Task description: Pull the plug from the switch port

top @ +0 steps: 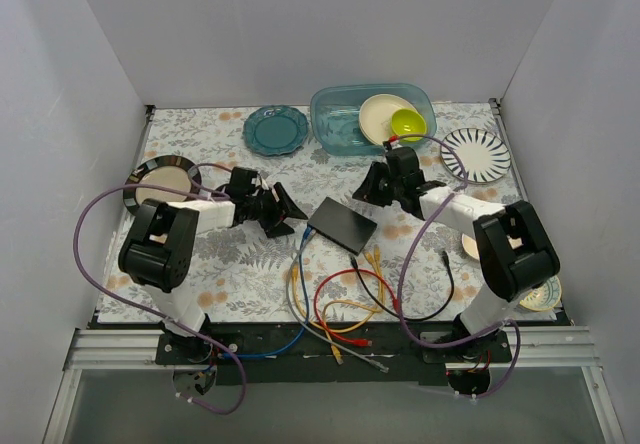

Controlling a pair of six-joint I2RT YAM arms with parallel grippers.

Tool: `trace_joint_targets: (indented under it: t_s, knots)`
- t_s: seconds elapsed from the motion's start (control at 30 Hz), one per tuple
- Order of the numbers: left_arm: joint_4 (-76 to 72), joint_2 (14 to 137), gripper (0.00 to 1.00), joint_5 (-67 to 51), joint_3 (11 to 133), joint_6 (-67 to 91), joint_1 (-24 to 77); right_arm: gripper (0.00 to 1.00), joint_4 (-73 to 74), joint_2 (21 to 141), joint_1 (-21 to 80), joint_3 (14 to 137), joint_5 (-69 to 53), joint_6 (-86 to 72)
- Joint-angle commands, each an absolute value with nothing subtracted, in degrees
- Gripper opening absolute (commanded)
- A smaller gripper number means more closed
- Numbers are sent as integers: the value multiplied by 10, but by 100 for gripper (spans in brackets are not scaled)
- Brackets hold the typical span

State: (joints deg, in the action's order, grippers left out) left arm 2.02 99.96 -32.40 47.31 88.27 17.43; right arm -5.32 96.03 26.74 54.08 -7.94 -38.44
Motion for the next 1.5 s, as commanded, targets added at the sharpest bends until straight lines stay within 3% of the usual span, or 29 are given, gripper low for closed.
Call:
trace_joint_targets:
  t_s: [0.0,0.03,0.07,0.13,0.2,0.27,0.4,0.53,0.6,0.77,0.93,1.1,1.47]
  knots:
    - [128,950,80,-158,460,903,162,37,-94,907,301,530,-61,-372]
    - [130,945,92,-161,447,915,157,40,-122,906,313,524,-80,-376]
    - [130,940,98,-165,441,919,152,42,-134,909,315,519,-97,-381]
    - [121,939,98,-184,428,925,141,45,-161,934,318,526,-191,-390]
    - [115,934,98,-192,417,924,138,41,-207,969,319,526,-264,-402]
    - [91,915,98,-219,388,925,136,35,-382,993,321,477,-352,-501]
    - [-57,878,97,-298,333,937,135,10,-642,1085,316,395,-371,-684]
    - [-114,896,81,-347,321,935,135,5,-746,1156,316,376,-360,-777]
    - [-148,909,72,-383,317,939,136,4,-716,1164,316,380,-350,-770]
    - [-218,935,65,-406,307,954,135,1,-600,1151,316,400,-333,-714]
    - [-198,979,54,-414,340,922,135,1,-268,1121,317,484,-272,-532]
    - [-211,1027,30,-436,359,920,135,1,-165,1121,317,500,-235,-485]
    - [-215,1067,31,-428,395,912,142,1,-97,1135,316,518,-226,-449]
